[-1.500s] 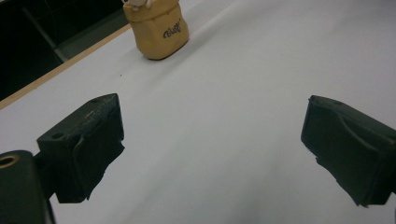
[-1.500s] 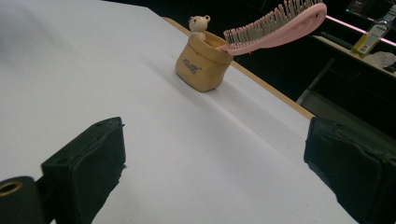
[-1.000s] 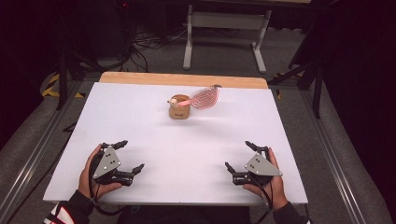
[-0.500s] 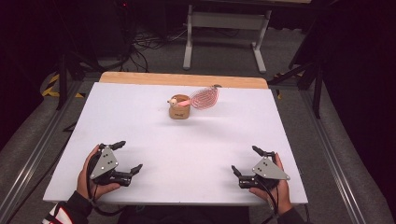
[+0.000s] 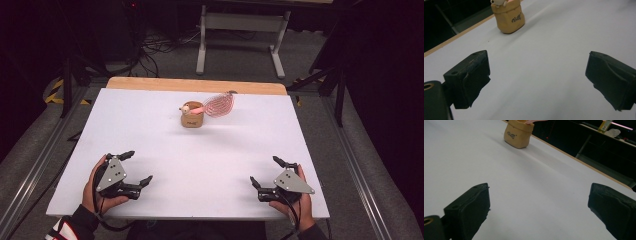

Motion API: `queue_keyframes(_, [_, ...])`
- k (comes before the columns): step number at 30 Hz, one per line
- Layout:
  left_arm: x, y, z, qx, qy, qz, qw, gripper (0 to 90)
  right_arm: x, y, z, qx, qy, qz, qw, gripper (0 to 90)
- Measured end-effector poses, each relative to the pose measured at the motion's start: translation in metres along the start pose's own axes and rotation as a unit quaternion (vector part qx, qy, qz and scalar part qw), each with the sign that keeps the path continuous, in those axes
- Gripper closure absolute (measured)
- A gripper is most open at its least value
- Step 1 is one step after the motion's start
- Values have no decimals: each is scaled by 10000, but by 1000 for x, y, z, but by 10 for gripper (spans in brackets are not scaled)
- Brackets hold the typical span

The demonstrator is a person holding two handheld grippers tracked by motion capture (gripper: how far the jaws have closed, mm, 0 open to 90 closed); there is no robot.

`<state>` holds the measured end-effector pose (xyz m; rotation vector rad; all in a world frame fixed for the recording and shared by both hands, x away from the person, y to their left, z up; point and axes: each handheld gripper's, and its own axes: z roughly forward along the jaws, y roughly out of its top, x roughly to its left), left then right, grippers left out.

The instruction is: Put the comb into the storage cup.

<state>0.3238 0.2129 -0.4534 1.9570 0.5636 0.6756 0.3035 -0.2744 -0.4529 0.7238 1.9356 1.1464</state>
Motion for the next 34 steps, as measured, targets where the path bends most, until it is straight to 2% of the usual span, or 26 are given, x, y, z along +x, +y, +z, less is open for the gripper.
queue_keyframes(4, [0,1,1,-10,-32,35,10000,66,0,1,-1,-21,-72,10,10000,49])
queue_keyframes(30, [1,1,5,4,-62,-15,10000,66,0,1,-1,-44,-94,12,9999,49])
queue_keyframes(32, [1,1,5,-9,-47,-34,10000,66,0,1,-1,-64,-190,36,9998,52])
queue_keyframes(34, [2,1,5,-25,-45,-60,10000,66,0,1,-1,-85,-183,81,9998,52])
